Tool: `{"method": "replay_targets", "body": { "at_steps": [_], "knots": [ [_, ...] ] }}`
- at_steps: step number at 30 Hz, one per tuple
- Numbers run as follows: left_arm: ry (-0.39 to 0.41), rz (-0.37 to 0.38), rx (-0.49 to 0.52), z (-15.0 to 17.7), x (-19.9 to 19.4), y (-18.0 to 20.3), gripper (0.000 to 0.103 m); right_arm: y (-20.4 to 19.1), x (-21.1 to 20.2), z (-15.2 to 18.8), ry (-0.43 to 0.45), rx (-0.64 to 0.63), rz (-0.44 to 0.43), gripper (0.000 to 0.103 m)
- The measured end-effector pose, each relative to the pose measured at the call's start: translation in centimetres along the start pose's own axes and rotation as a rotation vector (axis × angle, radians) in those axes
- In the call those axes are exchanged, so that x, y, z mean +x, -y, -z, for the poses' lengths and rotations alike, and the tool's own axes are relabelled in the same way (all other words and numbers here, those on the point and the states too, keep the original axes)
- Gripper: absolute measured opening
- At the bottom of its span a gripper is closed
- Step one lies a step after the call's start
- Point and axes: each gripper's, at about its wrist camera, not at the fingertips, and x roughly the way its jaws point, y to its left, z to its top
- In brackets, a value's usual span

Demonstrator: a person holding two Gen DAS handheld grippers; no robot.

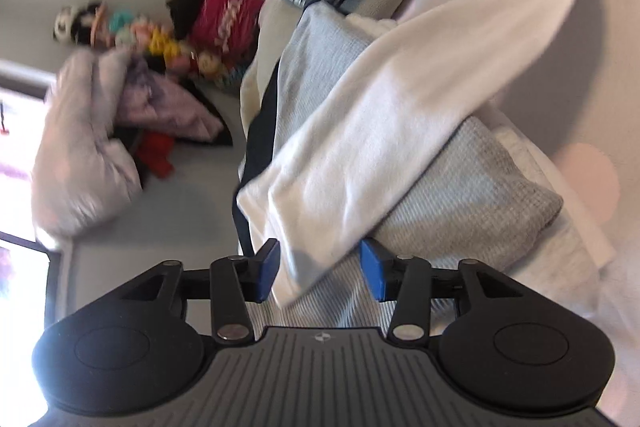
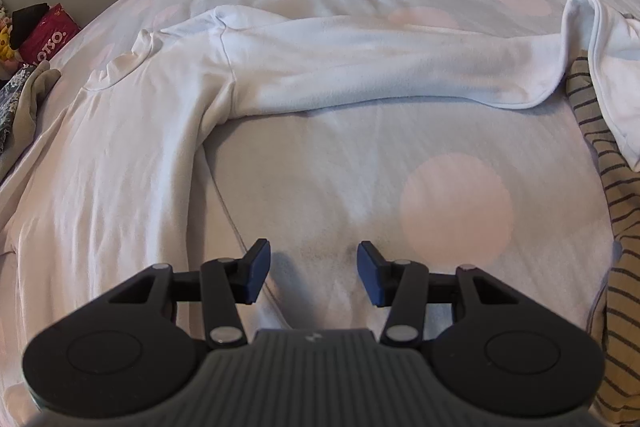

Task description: Fold clothes

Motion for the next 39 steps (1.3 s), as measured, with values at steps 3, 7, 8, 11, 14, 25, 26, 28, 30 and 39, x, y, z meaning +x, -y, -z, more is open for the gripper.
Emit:
{"method": "replay_targets", "body": {
  "at_steps": [3,7,8,11,14,25,26,28,30,39],
  "knots": [
    [0.027,0.034,-0.02,-1.1,-0.1,-0.6,0.009,-0.2,0.1,0.0,-0.002,-0.009,0.008,0.052],
    [0.056,0.068,-0.033,-2.5,-1.4,-2.1,0.004,-0.1,0.1,0.0,-0.001,-0.009,0.008,0.052],
    [0.061,0.079,-0.039,-2.9,-1.9,-2.6,0.003,-0.1,0.1,0.0,-0.001,-0.008,0.007,0.052],
    [0.078,0.134,-0.076,-4.0,-4.6,-3.7,0.003,-0.2,0.1,0.0,-0.001,-0.005,0.006,0.053],
    [0.081,0.219,-0.137,-5.5,-7.5,-5.2,0.003,-0.1,0.0,0.0,-0.001,-0.002,-0.001,0.053],
    [0.082,0.362,-0.379,-11.2,-15.3,-10.8,0.003,0.8,-0.4,0.0,0.001,0.045,-0.053,0.053],
    [0.071,0.359,-0.421,-11.3,-15.3,-11.6,0.003,0.8,-0.5,0.0,0.002,0.046,-0.056,0.053],
    [0.033,0.339,-0.509,-10.9,-14.5,-13.3,0.003,0.9,-0.5,0.0,0.003,0.048,-0.063,0.053],
    [-0.01,0.317,-0.608,-9.6,-12.9,-15.0,0.003,0.9,-0.6,0.0,0.006,0.048,-0.064,0.053],
    [-0.236,0.289,-0.925,-2.5,-1.0,-17.0,0.003,0.8,-0.6,0.0,0.019,0.049,-0.057,0.053]
  ]
}}
